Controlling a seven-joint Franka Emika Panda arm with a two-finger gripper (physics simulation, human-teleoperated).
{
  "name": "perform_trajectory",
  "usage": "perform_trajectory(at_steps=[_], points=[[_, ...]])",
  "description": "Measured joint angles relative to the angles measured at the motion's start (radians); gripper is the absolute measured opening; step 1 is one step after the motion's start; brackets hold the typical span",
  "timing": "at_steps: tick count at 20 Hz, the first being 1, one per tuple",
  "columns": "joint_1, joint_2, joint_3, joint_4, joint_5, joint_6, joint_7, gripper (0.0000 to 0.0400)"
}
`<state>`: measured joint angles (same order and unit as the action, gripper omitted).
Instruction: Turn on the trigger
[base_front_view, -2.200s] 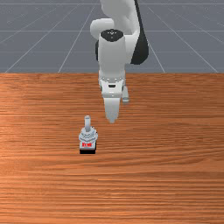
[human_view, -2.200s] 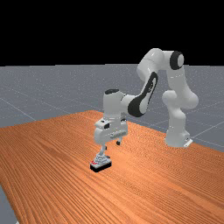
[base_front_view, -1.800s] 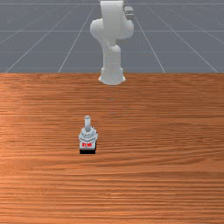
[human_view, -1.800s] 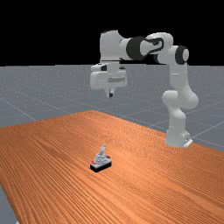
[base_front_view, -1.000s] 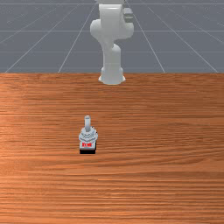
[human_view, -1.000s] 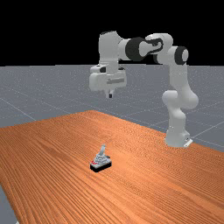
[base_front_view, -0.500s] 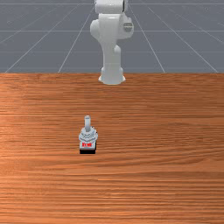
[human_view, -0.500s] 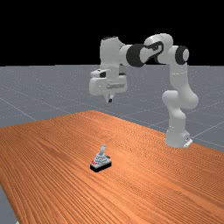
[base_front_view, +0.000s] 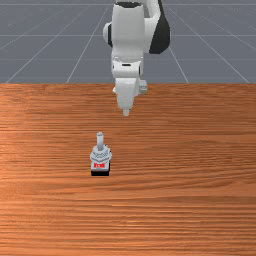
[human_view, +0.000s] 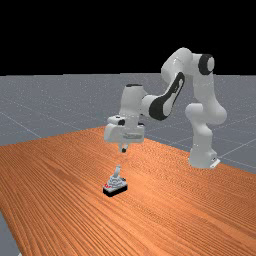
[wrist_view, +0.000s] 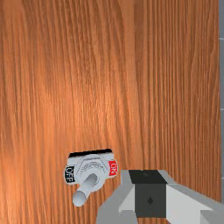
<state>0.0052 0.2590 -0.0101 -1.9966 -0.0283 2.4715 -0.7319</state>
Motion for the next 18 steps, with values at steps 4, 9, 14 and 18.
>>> perform_trajectory(at_steps=[4,9,14,18], points=[[-0.006,0.089,0.009,0.071,0.009,-0.13,-0.037,0.0],[0.007,0.127,-0.006,0.02,0.008,-0.048,0.043,0.0],[-0.015,0.063,0.016,-0.091,0.007,-0.001,-0.081,0.0],[-0.042,0.014,0.038,-0.165,0.112,0.018,-0.104,0.0]])
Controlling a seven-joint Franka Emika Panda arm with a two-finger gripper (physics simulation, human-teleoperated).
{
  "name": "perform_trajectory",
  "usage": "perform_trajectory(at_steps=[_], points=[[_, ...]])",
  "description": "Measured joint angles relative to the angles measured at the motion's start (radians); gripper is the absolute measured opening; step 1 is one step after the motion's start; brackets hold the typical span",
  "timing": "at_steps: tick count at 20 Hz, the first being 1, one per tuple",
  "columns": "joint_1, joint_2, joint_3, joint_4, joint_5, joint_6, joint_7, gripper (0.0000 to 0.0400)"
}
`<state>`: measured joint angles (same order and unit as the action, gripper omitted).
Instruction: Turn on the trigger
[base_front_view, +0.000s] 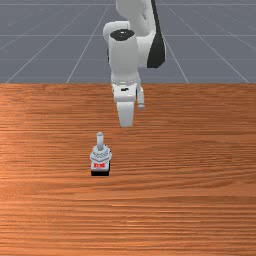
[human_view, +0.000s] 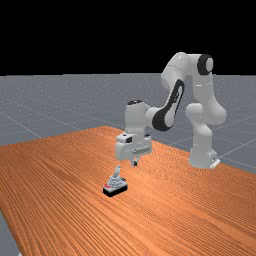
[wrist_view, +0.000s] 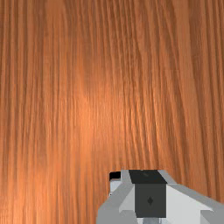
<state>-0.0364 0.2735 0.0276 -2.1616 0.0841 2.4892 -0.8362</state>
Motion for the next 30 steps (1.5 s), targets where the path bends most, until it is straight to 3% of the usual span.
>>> perform_trajectory(at_steps=[6,7,8,9,12,13,14,15,16,17,23,24,29,30], points=[[0.005,-0.032,-0.007,-0.048,-0.015,0.019,0.013,0.0],[-0.012,-0.04,0.008,-0.06,0.041,0.016,-0.037,0.0],[-0.006,-0.055,0.003,-0.082,0.027,0.026,-0.024,0.0],[0.015,-0.069,-0.018,-0.103,-0.039,0.04,0.062,0.0],[0.012,-0.08,-0.016,-0.096,-0.043,-0.067,0.04,0.0],[0.014,-0.116,-0.018,-0.167,-0.038,0.045,0.063,0.0],[0.014,-0.127,-0.018,-0.183,-0.037,0.05,0.067,0.0],[0.012,-0.13,-0.016,-0.176,-0.039,0.0,0.04,0.0],[0.005,-0.15,-0.01,-0.215,0.002,0.052,0.003,0.0],[0.011,-0.152,-0.015,-0.21,-0.034,0.026,0.036,0.0],[0.005,-0.131,-0.021,-0.185,-0.038,-0.029,0.024,0.0],[0.008,-0.148,-0.034,-0.223,-0.033,0.044,0.111,0.0],[-0.067,-0.129,-0.082,-0.195,-0.015,0.03,-0.051,0.0],[-0.097,-0.122,-0.072,-0.18,0.059,0.005,-0.177,0.0]])
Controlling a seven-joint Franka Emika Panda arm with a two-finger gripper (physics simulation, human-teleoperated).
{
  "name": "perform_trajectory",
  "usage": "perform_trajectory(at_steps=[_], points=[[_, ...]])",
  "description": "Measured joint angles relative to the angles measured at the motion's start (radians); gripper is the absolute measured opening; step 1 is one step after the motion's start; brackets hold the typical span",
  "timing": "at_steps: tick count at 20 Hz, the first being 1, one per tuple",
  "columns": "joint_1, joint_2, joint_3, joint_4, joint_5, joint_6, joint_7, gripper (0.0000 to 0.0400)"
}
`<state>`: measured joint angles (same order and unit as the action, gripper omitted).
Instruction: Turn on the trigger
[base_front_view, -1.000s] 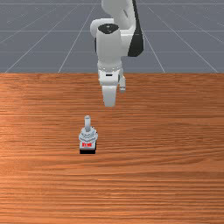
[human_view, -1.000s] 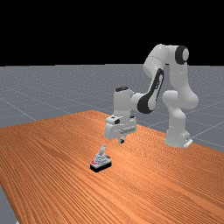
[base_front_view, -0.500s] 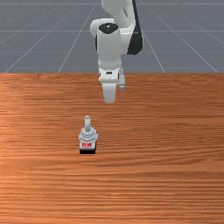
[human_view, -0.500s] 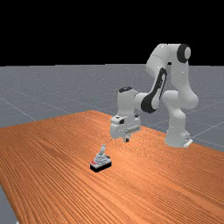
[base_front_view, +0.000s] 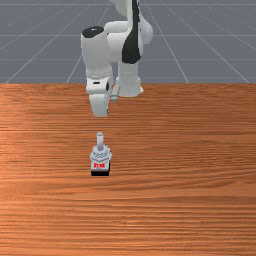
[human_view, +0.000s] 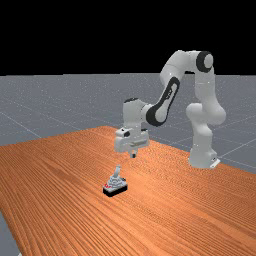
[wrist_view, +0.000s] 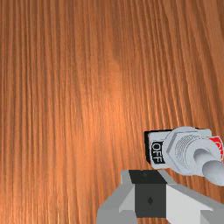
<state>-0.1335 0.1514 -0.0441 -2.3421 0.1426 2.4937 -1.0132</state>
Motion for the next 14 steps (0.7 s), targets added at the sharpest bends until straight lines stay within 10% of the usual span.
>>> perform_trajectory(at_steps=[7,10,13,14], points=[[-0.005,0.026,-0.01,-0.018,-0.051,0.073,0.008,0.0],[0.044,0.026,-0.048,-0.03,-0.203,0.093,0.19,0.0],[0.06,0.021,-0.038,-0.038,-0.208,0.097,0.218,0.0],[0.04,0.036,-0.012,-0.004,-0.112,0.038,0.131,0.0]])
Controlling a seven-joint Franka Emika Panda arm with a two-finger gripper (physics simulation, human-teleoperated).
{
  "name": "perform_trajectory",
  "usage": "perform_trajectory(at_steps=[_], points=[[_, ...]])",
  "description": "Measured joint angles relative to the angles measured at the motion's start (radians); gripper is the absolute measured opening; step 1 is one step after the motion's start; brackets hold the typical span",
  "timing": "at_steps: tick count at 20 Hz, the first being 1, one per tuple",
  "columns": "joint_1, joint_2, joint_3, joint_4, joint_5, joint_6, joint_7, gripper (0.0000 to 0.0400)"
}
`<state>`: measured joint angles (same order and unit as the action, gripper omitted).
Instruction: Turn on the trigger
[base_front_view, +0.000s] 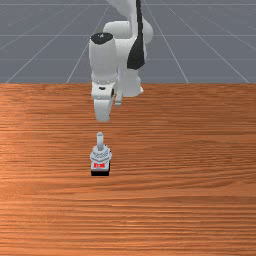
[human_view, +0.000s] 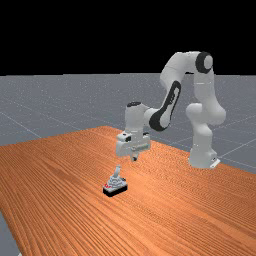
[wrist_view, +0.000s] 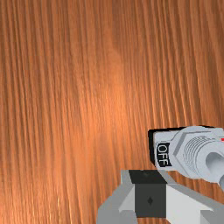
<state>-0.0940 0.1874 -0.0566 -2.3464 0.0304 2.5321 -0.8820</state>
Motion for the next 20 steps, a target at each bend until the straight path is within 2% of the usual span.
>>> perform_trajectory(at_steps=[3,5,7,8,9,14,16,19,20], points=[[0.004,0.044,0.001,0.074,-0.004,-0.06,0.008,0.0],[0.003,0.052,0.004,0.075,0.006,-0.005,0.002,0.0],[0.003,0.076,0.008,0.106,0.012,0.007,0.0,0.0],[-0.003,0.088,0.016,0.109,0.029,0.067,-0.013,0.0],[-0.001,0.114,0.016,0.151,0.028,0.05,-0.009,0.0],[0.009,-0.051,0.004,0.287,-0.008,-0.324,0.024,0.0],[0.01,-0.066,0.004,0.312,-0.011,-0.358,0.026,0.0],[0.014,-0.102,0.003,0.263,-0.064,-0.32,0.065,0.0],[0.014,-0.111,0.003,0.252,-0.062,-0.317,0.063,0.0]])
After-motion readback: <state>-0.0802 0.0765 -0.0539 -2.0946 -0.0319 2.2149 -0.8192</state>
